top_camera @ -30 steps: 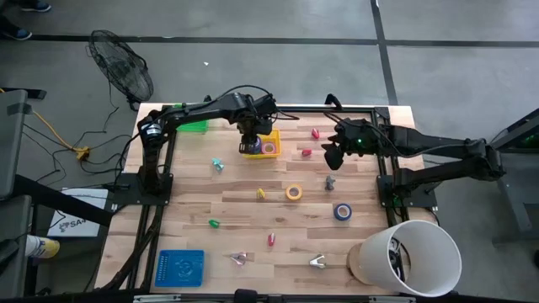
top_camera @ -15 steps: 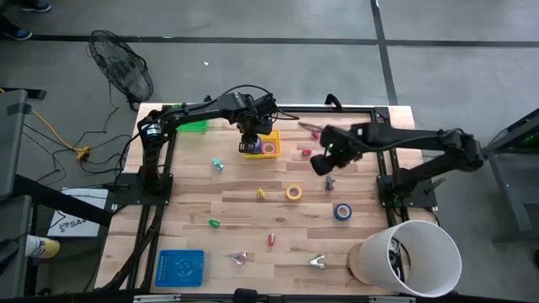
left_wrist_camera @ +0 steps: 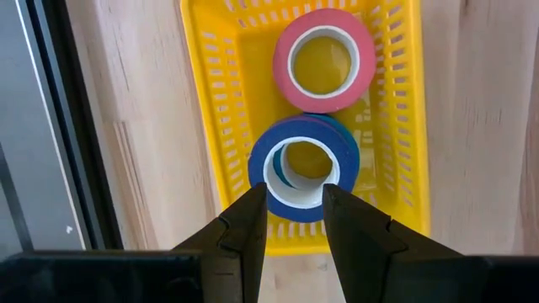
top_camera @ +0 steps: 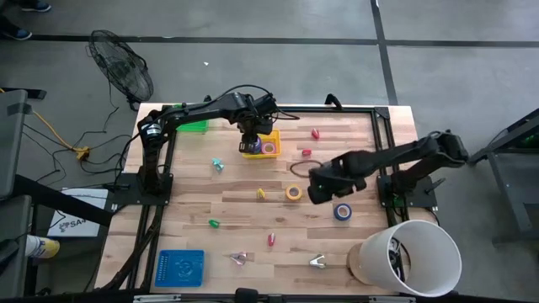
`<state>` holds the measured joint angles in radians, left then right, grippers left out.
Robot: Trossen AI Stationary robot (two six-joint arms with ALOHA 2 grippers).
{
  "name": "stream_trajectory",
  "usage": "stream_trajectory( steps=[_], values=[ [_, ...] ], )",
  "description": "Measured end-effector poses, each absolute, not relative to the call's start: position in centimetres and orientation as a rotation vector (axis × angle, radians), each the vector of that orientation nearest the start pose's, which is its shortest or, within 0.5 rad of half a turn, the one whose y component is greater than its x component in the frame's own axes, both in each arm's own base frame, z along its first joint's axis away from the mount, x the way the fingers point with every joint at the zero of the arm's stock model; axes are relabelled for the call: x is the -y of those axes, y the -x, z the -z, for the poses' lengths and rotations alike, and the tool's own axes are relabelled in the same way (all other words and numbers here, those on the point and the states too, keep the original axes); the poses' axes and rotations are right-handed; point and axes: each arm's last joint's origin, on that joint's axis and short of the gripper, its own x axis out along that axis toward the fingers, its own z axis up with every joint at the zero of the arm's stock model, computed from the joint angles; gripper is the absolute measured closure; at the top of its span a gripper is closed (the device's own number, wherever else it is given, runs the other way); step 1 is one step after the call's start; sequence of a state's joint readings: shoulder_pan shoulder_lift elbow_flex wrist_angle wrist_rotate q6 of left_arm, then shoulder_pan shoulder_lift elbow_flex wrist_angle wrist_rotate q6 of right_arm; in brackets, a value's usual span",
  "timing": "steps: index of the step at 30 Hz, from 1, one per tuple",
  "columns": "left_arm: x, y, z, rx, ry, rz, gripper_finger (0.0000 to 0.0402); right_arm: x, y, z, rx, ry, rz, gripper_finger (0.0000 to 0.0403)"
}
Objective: Pick and place Stapler, Stapler remover, tape
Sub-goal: Put the dark blue tape into the yellow bin
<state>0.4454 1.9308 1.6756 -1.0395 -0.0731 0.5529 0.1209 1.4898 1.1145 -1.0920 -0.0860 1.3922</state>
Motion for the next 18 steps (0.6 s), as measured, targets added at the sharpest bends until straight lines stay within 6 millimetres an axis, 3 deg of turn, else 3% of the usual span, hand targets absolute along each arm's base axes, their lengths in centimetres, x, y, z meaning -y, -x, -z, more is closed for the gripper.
stream_trajectory(
  steps=[9, 18],
  values=[
    [-17.1, -35.3, -25.4, -1.347, -0.224, -0.076, 0.0289, -5.1, -26.6, -21.4, -1.385, -1.106, 0.899, 0.0227],
    [-17.1, -35.5, -25.4, -1.328, -0.213, -0.074, 0.0289, -6.1, -24.1, -18.4, -1.347, -1.207, 0.949, 0.0227]
  ],
)
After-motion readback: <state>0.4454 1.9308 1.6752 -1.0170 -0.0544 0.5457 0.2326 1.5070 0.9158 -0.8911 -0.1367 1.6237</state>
